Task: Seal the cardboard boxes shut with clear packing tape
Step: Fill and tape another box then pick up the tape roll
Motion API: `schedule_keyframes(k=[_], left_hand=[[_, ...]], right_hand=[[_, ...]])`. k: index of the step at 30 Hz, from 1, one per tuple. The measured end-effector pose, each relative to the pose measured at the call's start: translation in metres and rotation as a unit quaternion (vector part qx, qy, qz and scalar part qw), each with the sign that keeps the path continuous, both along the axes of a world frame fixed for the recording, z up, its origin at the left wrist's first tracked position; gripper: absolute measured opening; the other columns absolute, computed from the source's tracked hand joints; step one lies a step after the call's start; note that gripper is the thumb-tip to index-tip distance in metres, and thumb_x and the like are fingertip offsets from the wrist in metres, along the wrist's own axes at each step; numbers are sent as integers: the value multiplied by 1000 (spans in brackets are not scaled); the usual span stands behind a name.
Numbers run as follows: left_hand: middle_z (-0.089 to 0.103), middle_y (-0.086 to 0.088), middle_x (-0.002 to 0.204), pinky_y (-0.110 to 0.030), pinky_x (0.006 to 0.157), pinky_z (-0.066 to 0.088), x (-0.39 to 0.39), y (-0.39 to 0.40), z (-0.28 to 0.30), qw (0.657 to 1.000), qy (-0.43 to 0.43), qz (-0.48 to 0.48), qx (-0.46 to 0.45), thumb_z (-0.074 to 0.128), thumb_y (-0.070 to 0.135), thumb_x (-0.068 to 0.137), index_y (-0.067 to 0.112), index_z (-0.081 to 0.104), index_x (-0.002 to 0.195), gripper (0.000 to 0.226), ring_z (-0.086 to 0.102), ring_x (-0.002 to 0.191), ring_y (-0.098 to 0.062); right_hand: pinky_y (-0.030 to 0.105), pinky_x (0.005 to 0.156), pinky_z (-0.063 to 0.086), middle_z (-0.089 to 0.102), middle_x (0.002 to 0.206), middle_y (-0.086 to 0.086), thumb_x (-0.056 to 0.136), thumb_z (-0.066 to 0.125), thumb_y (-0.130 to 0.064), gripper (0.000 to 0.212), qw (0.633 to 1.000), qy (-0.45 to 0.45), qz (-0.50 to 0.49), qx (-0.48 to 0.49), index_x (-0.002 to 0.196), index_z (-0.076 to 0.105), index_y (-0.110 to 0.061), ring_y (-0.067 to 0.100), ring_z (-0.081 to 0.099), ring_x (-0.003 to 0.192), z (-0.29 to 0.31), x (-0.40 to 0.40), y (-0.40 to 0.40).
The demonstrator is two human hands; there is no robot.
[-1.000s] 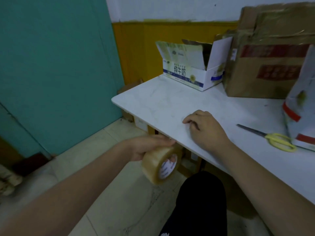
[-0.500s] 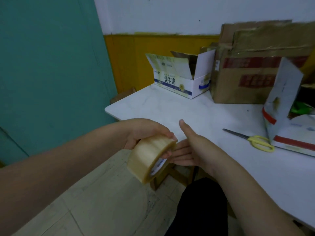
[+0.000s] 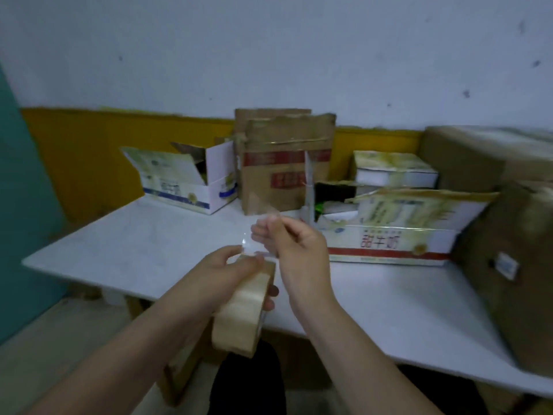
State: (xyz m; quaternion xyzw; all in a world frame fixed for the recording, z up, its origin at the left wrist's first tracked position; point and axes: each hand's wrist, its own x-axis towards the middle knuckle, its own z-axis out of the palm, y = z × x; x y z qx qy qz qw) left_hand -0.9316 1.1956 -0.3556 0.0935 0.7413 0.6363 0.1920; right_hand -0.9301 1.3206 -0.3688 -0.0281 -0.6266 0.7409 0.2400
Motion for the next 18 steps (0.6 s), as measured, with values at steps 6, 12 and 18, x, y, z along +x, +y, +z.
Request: schedule_keyframes(k=[6,12,18], left_hand=[[74,12,93,-31,77,61,-12,52,14,962,267,11,-49,62,51,92,37,60,125,36,72,81,-4],[22,11,150,-17,79,43,-61,115,0,771,576,-55,-266,77,34,86,31,-11,160,115,48,110,-6],[63,20,121,-7,91,46,-101,147,6,896,436,-65,-56,72,30,93,33,49,147,59,59,111,4]], right_hand=[[28,73,59,76,79,6,98,58,-16,18,983,105,-115,98,92,73,-10,21,74,74,38,53,80],[20,66,57,76,81,10,97,57,-14,18,968,114,-191,117,97,72,-3,19,74,71,55,81,138],[22,63,59,76,79,11,96,59,-18,19,980,60,-176,72,92,73,-8,21,74,71,43,79,157]])
